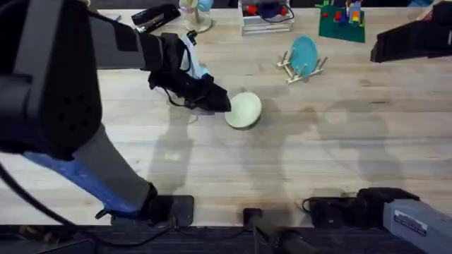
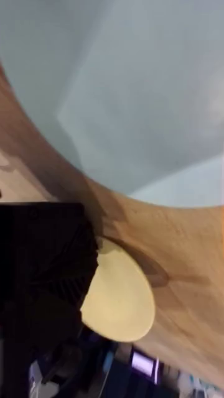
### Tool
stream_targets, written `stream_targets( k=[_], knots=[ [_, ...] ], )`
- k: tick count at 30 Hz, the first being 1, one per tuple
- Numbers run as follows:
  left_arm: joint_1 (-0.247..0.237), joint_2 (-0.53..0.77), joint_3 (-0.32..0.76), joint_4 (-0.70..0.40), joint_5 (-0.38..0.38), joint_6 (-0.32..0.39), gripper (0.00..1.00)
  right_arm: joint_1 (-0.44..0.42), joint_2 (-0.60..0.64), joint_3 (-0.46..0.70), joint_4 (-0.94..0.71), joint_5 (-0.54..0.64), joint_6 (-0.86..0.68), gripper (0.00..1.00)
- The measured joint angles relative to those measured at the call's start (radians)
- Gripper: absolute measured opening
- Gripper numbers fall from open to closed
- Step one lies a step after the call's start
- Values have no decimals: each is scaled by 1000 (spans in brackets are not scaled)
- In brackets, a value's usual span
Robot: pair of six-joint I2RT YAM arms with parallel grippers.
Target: Pick up the plates from the table one by one and place each into a slot on the dish rack.
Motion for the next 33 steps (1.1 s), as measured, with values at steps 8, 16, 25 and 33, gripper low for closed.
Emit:
stream_targets(
  k=[8, 16, 25, 33],
  knots=[
    [2, 47, 0, 30, 81, -14, 43, 0, 0, 0, 0, 0, 0, 993],
    [2, 49, 0, 31, 84, -14, 43, 0, 0, 0, -1, -23, 31, 994],
    [2, 49, 0, 31, 84, -14, 43, -1, 1, -176, 93, -144, 95, 992],
    [2, 49, 0, 32, 84, -14, 43, -1, 4, -508, 446, -333, 246, 992]
  ],
)
